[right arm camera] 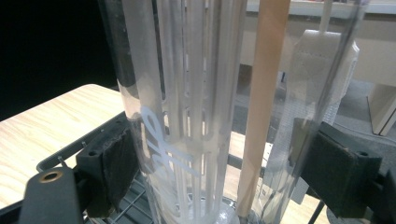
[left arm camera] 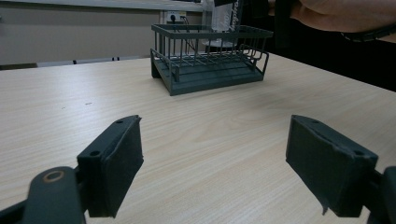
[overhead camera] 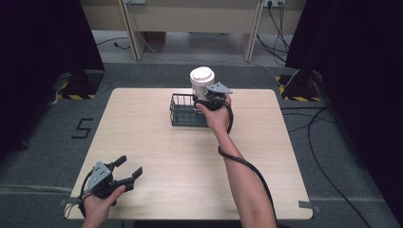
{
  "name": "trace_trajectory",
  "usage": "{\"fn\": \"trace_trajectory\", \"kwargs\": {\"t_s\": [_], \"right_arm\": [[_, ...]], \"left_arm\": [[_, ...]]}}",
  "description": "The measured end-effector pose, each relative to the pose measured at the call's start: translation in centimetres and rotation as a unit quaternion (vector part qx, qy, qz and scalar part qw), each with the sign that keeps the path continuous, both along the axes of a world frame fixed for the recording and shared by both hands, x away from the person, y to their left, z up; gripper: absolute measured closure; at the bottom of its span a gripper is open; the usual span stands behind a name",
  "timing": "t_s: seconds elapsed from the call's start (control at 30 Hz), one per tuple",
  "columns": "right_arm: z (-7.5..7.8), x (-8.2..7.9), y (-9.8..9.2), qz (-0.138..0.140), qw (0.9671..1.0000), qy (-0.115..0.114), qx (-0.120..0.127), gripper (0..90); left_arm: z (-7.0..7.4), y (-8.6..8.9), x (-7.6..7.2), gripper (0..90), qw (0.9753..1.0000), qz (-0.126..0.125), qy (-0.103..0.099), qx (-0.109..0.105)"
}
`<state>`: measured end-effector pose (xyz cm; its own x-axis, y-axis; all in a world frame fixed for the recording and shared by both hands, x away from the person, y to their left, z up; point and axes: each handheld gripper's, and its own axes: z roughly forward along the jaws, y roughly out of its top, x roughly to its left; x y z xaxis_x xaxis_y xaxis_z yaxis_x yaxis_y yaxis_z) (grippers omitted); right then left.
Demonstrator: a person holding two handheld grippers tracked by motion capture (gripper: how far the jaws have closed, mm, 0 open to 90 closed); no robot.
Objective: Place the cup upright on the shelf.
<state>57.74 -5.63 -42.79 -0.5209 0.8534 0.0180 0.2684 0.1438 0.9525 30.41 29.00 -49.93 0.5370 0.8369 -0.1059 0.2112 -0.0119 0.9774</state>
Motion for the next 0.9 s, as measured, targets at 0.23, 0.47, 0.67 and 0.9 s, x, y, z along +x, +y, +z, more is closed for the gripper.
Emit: {"fn": "trace_trajectory", "kwargs": {"t_s": [0.23, 0.47, 0.67, 0.9], "right_arm": [[-0.8, 0.1, 0.3, -0.002, 1.0000, 0.009, -0.003, 18.1], [-1.6, 0.2, 0.5, -0.004, 0.9998, 0.016, -0.007, 18.0], [-1.8, 0.1, 0.5, -0.003, 0.9998, 0.018, -0.008, 17.8], [-1.8, -0.2, 0.4, -0.001, 0.9997, 0.019, -0.013, 15.9]], "left_arm": [[0.0, 0.0, 0.0, 18.0, 1.0000, 0.000, -0.001, -0.001], [0.0, 0.0, 0.0, 18.0, 1.0000, -0.001, -0.001, -0.002], [0.0, 0.0, 0.0, 18.0, 1.0000, -0.001, -0.001, -0.002], [0.0, -0.1, 0.0, 18.0, 1.0000, -0.003, 0.000, 0.000]]}}
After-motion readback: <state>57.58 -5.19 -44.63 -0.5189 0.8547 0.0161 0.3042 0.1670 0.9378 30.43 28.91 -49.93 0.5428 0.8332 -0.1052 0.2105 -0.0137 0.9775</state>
